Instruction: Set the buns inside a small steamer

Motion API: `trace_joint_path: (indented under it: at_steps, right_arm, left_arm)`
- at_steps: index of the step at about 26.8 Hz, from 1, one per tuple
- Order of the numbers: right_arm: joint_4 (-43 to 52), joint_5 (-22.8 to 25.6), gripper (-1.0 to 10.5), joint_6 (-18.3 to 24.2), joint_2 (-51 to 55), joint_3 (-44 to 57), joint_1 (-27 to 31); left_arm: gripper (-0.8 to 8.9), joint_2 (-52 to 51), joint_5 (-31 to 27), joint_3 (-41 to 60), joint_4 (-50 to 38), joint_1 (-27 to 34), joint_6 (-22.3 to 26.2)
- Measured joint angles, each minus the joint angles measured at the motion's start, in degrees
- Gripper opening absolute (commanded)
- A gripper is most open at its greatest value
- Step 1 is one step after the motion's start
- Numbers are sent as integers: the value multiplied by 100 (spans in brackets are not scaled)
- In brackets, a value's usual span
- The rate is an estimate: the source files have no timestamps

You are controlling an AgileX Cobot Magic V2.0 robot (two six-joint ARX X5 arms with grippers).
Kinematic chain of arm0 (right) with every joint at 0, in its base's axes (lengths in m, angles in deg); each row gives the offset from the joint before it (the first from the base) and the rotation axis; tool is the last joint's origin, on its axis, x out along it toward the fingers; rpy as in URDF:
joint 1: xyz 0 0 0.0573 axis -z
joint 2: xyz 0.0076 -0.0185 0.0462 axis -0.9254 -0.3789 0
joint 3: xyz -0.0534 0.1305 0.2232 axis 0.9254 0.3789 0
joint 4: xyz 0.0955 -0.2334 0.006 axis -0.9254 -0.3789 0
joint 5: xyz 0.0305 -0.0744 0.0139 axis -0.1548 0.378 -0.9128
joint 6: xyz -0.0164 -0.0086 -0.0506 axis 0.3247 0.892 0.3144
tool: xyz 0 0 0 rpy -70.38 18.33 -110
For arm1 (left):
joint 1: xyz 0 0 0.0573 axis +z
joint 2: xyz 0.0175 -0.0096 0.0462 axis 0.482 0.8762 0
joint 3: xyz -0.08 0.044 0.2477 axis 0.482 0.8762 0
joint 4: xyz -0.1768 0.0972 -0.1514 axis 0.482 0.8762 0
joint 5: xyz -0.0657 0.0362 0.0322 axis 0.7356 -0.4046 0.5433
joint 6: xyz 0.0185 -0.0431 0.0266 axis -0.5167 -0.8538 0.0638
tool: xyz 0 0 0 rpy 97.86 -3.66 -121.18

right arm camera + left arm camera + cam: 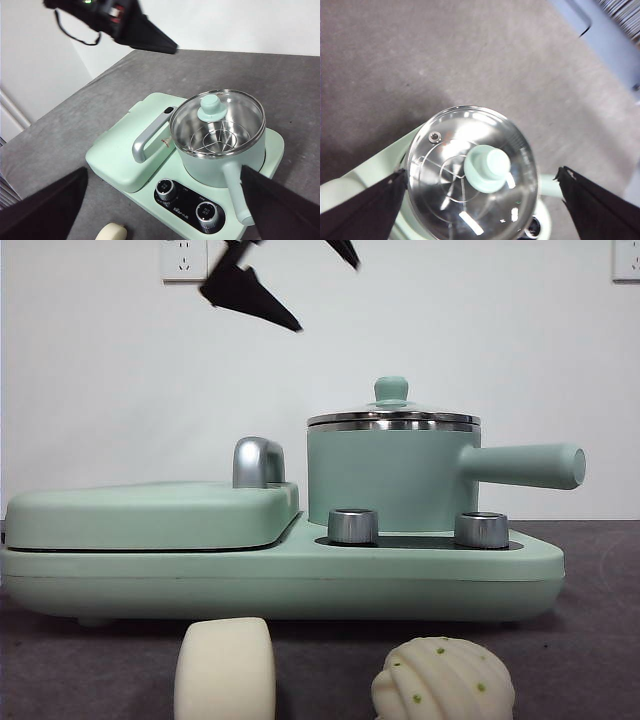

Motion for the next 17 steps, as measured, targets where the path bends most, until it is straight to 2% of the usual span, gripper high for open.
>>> trace_joint_path:
  at_steps: [7,14,17]
  right_arm:
    - [0,0,486,-20,0,0,0]
    - [-79,0,486,-63,0,0,0]
    - [-105,0,486,-63,0,0,0]
  left_arm:
    - [489,1266,-944,-1989,1329,-501,149]
    - [464,1714,-1838,-2181,1497,-1110,367]
    - [463,1722,-1908,-2181,1506,-1189,466]
